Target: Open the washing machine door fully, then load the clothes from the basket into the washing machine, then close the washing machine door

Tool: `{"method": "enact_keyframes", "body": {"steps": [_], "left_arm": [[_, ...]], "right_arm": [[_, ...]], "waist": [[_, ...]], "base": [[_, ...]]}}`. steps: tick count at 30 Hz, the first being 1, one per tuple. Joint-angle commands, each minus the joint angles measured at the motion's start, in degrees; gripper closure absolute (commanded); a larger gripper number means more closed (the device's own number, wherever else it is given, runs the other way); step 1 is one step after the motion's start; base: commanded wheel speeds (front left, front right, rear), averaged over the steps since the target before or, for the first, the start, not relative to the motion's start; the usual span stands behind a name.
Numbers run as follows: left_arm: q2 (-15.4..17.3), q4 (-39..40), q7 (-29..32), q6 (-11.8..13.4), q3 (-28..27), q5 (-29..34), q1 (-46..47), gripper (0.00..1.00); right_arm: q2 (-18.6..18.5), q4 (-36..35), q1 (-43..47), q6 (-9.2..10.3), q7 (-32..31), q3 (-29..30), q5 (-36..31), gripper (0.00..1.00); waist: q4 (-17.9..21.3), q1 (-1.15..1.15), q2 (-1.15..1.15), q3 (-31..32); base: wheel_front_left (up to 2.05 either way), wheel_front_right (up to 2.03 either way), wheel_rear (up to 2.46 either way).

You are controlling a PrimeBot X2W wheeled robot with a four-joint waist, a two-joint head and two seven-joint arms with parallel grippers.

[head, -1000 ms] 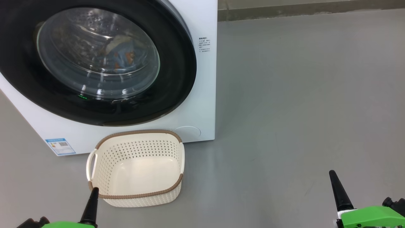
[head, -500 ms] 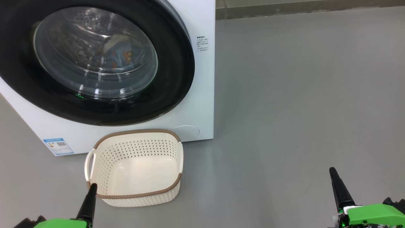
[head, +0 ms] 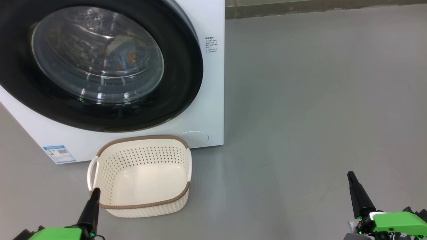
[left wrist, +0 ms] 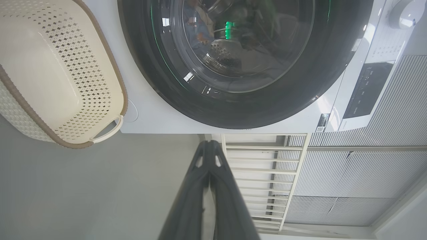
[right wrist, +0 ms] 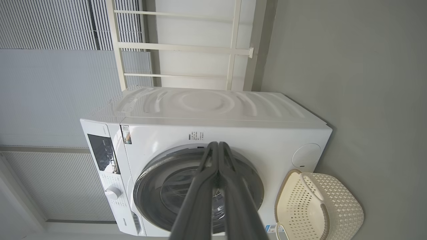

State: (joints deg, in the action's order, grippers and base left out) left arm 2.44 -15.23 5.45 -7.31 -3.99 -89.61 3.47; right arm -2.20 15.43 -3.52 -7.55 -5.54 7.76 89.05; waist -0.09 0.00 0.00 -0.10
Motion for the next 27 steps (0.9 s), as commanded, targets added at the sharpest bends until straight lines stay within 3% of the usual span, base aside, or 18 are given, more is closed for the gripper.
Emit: {"method": "enact_keyframes", "body": {"steps": [1,27], "left_arm": [[0.6,1.2,0.5,-0.2,-2.1,-1.4,2.6,1.00],[0.5,1.2,1.0,-0.2,-2.4,-2.6,2.7,1.00]], "right_arm": [[-0.7,-1.4,-2.5,0.06,-0.5,-1.3,1.5,1.00],[-0.7,-1.4,-2.7,0.06,-0.9,-1.2,3.1,1.00]], "waist": [[0.0,0.00,0.00,0.0],[0.1,0.00,0.00,-0.1]], "base": [[0.00,0.00,0.00],[0.00,0.00,0.00]]}}
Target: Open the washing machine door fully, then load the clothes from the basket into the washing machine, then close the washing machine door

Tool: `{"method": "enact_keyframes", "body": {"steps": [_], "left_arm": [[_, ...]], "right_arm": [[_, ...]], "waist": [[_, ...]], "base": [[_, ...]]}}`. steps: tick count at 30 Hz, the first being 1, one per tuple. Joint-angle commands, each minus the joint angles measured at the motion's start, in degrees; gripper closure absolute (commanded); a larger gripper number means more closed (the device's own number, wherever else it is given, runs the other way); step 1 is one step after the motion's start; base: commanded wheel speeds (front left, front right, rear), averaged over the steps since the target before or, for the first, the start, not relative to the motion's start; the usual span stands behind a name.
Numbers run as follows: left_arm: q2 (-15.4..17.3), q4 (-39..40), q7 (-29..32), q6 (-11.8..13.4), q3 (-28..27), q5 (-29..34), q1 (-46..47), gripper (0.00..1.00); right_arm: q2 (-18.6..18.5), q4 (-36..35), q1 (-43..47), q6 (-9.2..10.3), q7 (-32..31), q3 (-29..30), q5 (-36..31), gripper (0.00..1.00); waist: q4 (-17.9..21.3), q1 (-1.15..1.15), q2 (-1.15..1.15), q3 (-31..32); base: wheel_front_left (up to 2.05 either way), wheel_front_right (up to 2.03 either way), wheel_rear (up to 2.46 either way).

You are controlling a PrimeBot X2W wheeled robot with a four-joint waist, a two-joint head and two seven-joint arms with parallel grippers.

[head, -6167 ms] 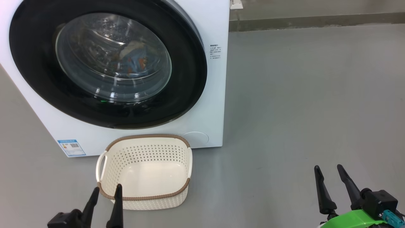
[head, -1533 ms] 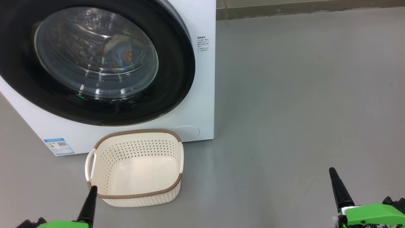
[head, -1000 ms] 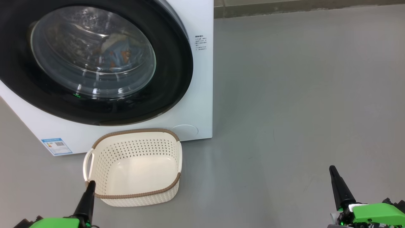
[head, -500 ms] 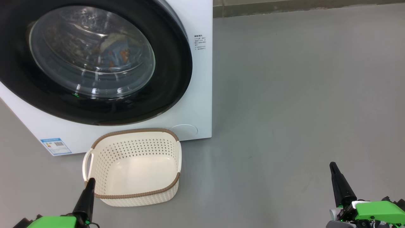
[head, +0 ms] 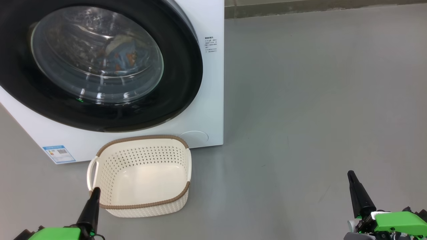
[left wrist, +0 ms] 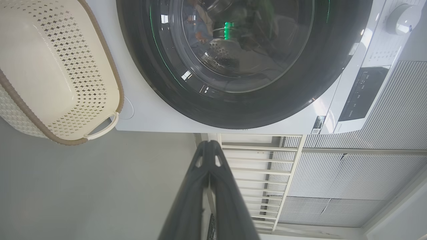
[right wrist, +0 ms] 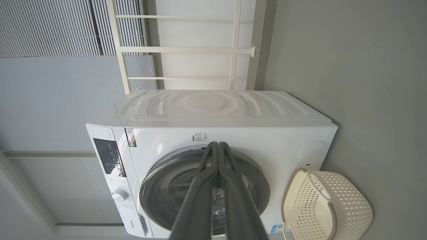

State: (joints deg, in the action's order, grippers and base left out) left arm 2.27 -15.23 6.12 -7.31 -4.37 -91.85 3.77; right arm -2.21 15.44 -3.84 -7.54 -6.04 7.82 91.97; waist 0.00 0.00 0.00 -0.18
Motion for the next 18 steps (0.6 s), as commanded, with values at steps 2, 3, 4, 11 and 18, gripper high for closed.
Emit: {"method": "enact_keyframes", "body": {"steps": [2,3,4,11,18], "left_arm": [[0.7,1.2,0.3,-0.2,-2.1,-0.4,2.4,1.00],[0.7,1.2,0.3,-0.2,-2.1,-0.4,2.4,1.00],[0.7,1.2,0.3,-0.2,-2.1,-0.4,2.4,1.00],[0.7,1.2,0.3,-0.2,-2.1,-0.4,2.4,1.00],[0.7,1.2,0.3,-0.2,-2.1,-0.4,2.4,1.00]], "right_arm": [[-0.7,-1.4,-2.3,0.05,-0.4,-1.3,0.2,1.00],[-0.7,-1.4,-2.3,0.05,-0.4,-1.3,0.2,1.00],[-0.7,-1.4,-2.3,0.05,-0.4,-1.3,0.2,1.00],[-0.7,-1.4,-2.3,0.05,-0.4,-1.3,0.2,1.00],[-0.7,-1.4,-2.3,0.05,-0.4,-1.3,0.2,1.00]], "waist": [[0.0,0.00,0.00,0.0],[0.0,0.00,0.00,0.0],[0.0,0.00,0.00,0.0],[0.0,0.00,0.00,0.0],[0.0,0.00,0.00,0.0]], "base": [[0.00,0.00,0.00],[0.00,0.00,0.00],[0.00,0.00,0.00],[0.00,0.00,0.00],[0.00,0.00,0.00]]}}
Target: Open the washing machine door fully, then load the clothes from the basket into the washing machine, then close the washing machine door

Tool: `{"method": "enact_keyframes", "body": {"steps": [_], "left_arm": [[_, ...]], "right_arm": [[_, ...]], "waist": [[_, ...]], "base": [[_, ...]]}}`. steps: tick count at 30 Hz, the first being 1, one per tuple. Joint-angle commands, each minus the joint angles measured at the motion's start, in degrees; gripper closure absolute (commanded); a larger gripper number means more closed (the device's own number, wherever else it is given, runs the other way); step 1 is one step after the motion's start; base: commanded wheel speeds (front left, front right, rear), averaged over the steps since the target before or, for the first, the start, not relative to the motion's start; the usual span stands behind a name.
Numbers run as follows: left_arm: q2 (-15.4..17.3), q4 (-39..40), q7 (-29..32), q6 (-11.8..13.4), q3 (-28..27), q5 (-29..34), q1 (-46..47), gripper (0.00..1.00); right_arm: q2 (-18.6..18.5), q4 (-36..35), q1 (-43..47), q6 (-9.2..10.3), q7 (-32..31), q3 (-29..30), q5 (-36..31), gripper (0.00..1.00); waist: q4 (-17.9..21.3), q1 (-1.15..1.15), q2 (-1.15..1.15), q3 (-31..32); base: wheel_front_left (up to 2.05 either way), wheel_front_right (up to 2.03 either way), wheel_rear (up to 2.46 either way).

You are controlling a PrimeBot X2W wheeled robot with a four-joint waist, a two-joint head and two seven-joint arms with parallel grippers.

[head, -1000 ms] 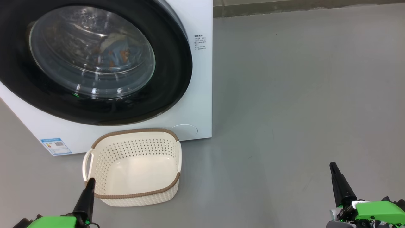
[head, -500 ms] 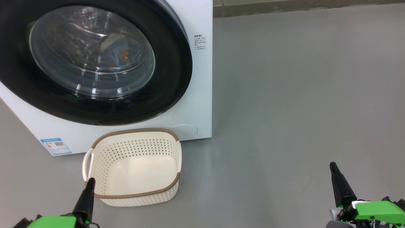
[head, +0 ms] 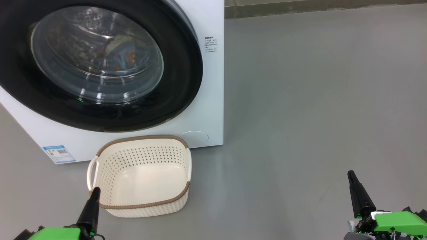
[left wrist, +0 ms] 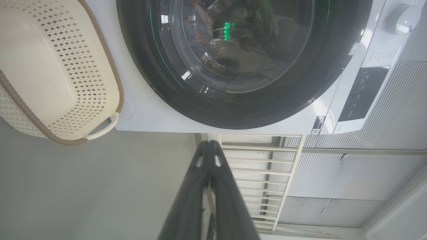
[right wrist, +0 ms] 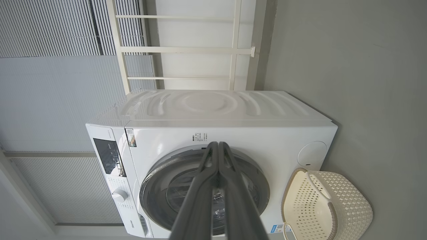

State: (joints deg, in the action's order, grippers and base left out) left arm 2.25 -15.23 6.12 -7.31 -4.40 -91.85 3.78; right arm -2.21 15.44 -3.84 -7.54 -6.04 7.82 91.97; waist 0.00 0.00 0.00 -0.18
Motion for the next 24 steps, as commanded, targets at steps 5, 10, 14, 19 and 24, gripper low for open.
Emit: {"method": "enact_keyframes", "body": {"steps": [5,10,14,19,24], "left_arm": [[0.7,1.2,0.3,-0.2,-2.1,-0.3,2.4,1.00],[0.7,1.2,0.3,-0.2,-2.1,-0.3,2.4,1.00],[0.7,1.2,0.3,-0.2,-2.1,-0.3,2.4,1.00],[0.7,1.2,0.3,-0.2,-2.1,-0.3,2.4,1.00],[0.7,1.2,0.3,-0.2,-2.1,-0.3,2.4,1.00]], "right_arm": [[-0.7,-1.4,-2.3,0.05,-0.4,-1.3,0.2,1.00],[-0.7,-1.4,-2.3,0.05,-0.4,-1.3,0.2,1.00],[-0.7,-1.4,-2.3,0.05,-0.4,-1.3,0.2,1.00],[-0.7,-1.4,-2.3,0.05,-0.4,-1.3,0.2,1.00],[-0.7,-1.4,-2.3,0.05,-0.4,-1.3,0.2,1.00]], "waist": [[0.0,0.00,0.00,0.0],[0.0,0.00,0.00,0.0],[0.0,0.00,0.00,0.0],[0.0,0.00,0.00,0.0],[0.0,0.00,0.00,0.0]], "base": [[0.00,0.00,0.00],[0.00,0.00,0.00],[0.00,0.00,0.00],[0.00,0.00,0.00],[0.00,0.00,0.00]]}}
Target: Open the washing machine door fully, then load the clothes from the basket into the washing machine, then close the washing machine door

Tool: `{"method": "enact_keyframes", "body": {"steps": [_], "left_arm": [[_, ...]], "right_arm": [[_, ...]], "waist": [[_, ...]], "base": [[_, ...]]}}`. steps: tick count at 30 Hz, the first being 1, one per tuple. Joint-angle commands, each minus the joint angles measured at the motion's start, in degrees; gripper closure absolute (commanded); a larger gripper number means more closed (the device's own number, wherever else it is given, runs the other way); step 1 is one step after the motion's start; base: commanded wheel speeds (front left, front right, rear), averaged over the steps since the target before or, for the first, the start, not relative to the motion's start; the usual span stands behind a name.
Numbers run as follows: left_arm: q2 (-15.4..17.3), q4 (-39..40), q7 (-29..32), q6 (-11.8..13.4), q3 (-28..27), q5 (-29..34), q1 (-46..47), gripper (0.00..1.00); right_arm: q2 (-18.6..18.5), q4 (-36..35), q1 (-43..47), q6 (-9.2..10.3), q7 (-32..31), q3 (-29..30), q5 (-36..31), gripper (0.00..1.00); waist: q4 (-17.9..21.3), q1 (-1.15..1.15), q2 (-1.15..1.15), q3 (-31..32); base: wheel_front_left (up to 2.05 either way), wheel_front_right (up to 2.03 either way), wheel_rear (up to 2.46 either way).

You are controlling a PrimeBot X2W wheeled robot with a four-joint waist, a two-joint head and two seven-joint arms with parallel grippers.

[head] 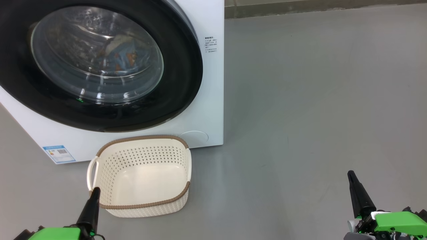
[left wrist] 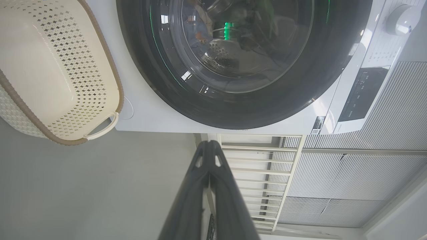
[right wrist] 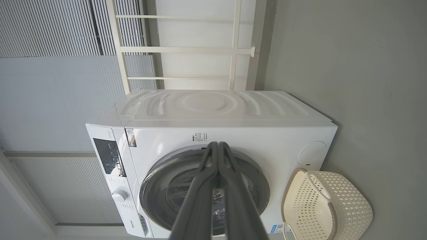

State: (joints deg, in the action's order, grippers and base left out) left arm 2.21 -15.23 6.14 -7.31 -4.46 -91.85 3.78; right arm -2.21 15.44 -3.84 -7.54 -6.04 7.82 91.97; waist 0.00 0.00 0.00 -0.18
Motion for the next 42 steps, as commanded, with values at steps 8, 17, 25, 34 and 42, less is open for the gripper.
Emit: {"method": "enact_keyframes", "body": {"steps": [8,17,25,34,42], "left_arm": [[0.7,1.2,0.3,-0.2,-2.1,-0.3,2.4,1.00],[0.7,1.2,0.4,-0.2,-2.1,-0.3,2.4,1.00],[0.7,1.2,0.4,-0.2,-2.1,-0.3,2.4,1.00],[0.7,1.2,0.4,-0.2,-2.1,-0.3,2.4,1.00],[0.7,1.2,0.4,-0.2,-2.1,-0.3,2.4,1.00]], "right_arm": [[-0.7,-1.4,-2.3,0.05,-0.4,-1.3,0.2,1.00],[-0.7,-1.4,-2.3,0.05,-0.4,-1.3,0.2,1.00],[-0.7,-1.4,-2.3,0.05,-0.4,-1.3,0.2,1.00],[-0.7,-1.4,-2.3,0.05,-0.4,-1.3,0.2,1.00],[-0.7,-1.4,-2.3,0.05,-0.4,-1.3,0.2,1.00]], "waist": [[0.0,0.00,0.00,0.0],[0.0,0.00,0.00,0.0],[0.0,0.00,0.00,0.0],[0.0,0.00,0.00,0.0],[0.0,0.00,0.00,0.0]], "base": [[0.00,0.00,0.00],[0.00,0.00,0.00],[0.00,0.00,0.00],[0.00,0.00,0.00],[0.00,0.00,0.00]]}}
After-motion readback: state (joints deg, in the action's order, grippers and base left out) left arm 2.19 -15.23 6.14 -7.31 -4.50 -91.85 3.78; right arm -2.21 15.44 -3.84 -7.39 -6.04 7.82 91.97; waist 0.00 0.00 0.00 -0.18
